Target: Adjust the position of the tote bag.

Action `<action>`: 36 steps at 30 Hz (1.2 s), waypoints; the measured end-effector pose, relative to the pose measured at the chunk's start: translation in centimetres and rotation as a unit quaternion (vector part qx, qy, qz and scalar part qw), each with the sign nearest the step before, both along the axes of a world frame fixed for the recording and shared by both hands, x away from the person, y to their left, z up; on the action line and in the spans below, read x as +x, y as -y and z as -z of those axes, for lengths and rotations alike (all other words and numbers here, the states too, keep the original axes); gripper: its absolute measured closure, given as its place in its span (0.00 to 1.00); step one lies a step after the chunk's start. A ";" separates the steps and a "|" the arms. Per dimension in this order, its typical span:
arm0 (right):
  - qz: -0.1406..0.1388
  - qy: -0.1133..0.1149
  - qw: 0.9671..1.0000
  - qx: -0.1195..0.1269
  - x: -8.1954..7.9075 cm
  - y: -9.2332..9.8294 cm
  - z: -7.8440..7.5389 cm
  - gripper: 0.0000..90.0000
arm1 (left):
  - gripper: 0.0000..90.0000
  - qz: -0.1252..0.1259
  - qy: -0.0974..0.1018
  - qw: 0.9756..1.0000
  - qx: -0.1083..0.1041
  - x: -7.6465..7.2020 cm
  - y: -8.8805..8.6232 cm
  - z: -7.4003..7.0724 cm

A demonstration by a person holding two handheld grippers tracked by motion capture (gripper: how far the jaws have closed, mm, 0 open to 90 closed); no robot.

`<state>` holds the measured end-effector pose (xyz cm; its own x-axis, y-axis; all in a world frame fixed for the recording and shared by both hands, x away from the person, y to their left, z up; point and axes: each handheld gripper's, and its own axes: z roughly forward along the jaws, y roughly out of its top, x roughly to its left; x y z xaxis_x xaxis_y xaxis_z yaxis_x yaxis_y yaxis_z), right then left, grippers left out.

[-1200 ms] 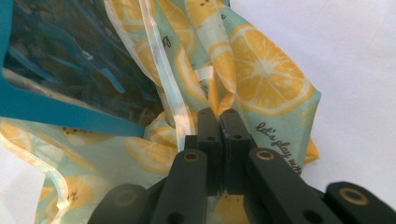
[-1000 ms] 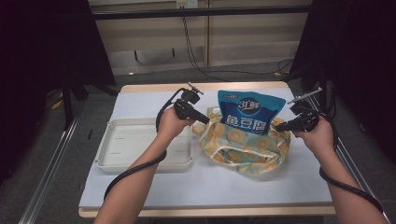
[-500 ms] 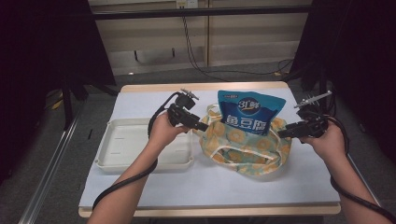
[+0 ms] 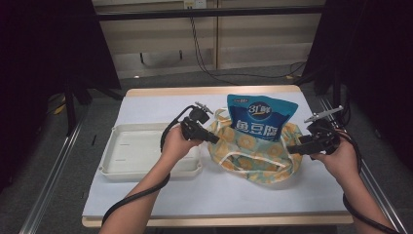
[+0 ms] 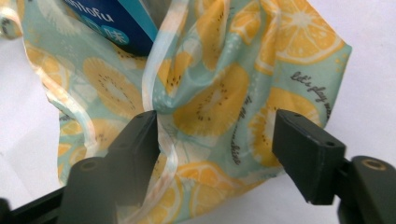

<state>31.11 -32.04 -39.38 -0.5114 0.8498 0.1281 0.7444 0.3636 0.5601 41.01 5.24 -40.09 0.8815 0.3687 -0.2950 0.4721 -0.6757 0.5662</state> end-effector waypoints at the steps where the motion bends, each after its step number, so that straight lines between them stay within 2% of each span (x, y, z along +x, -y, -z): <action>1: -0.002 0.003 1.000 0.003 0.0 -0.1 0.0 0.34 | 0.99 0.000 0.000 1.000 0.000 0.0 0.0 0.0; 2: -0.003 0.002 1.000 0.010 -0.1 -0.2 0.1 0.33 | 0.99 0.001 0.002 1.000 0.005 -0.3 0.1 0.2; 6: -0.014 0.006 1.000 0.005 -0.2 -0.5 0.2 0.33 | 1.00 0.000 -0.003 1.000 0.017 -0.8 -0.2 0.8; 7: -0.016 0.007 1.000 0.005 -0.2 -0.5 0.2 0.33 | 1.00 0.000 -0.010 1.000 0.021 -0.9 -0.3 0.9; 9: -0.017 0.015 1.000 -0.008 -0.3 -0.7 0.5 0.32 | 1.00 0.003 -0.008 1.000 0.026 -1.2 -0.4 1.3; 10: -0.018 0.010 1.000 -0.016 -0.3 -0.9 0.7 0.31 | 1.00 0.000 -0.007 1.000 0.023 -1.4 -0.5 1.5; 13: -0.030 0.009 0.999 -0.015 -0.1 -1.2 1.2 0.30 | 1.00 -0.002 -0.013 1.000 0.027 -1.8 -0.9 1.8; 15: -0.032 0.015 0.999 -0.019 0.0 -1.2 1.3 0.30 | 1.00 -0.007 -0.014 1.000 0.024 -2.1 -1.2 2.0; 18: -0.029 0.020 0.999 -0.020 0.1 -1.4 1.4 0.30 | 1.00 -0.002 -0.020 0.999 0.030 -2.5 -1.7 2.2; 21: -0.034 0.024 0.999 -0.034 -0.1 -1.8 1.5 0.30 | 1.00 0.004 -0.026 0.999 0.035 -3.0 -2.0 2.6; 24: -0.039 0.031 0.998 -0.025 -0.1 -2.1 1.5 0.30 | 1.00 0.002 -0.027 0.999 0.035 -3.3 -2.1 2.9; 25: -0.040 0.031 0.999 -0.020 0.0 -2.1 1.5 0.30 | 1.00 0.012 -0.027 0.998 0.047 -3.2 -2.3 2.8; 29: -0.041 0.029 0.998 -0.030 0.1 -2.7 2.0 0.30 | 0.99 0.009 -0.025 0.999 0.041 -3.3 -2.4 2.7; 30: -0.043 0.025 0.998 -0.038 0.1 -2.8 2.0 0.30 | 0.98 0.009 -0.024 0.999 0.042 -3.3 -2.4 2.7; 32: -0.039 0.026 0.998 -0.029 0.0 -2.6 1.9 0.30 | 0.88 0.010 -0.027 0.998 0.050 -3.1 -2.4 2.5; 33: -0.043 0.027 0.998 -0.023 0.0 -2.5 1.9 0.30 | 0.86 -0.002 -0.027 0.999 0.040 -3.2 -2.3 2.5; 36: -0.042 0.025 0.999 -0.019 -0.4 -2.3 1.8 0.30 | 0.71 -0.010 -0.022 0.999 0.038 -3.1 -2.5 2.1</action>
<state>30.74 -29.77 -41.15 -0.5866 0.8069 0.0689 0.6813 0.4457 0.5806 37.96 7.72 -42.20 0.8601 0.4092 -0.3047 0.5100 -0.7057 0.4919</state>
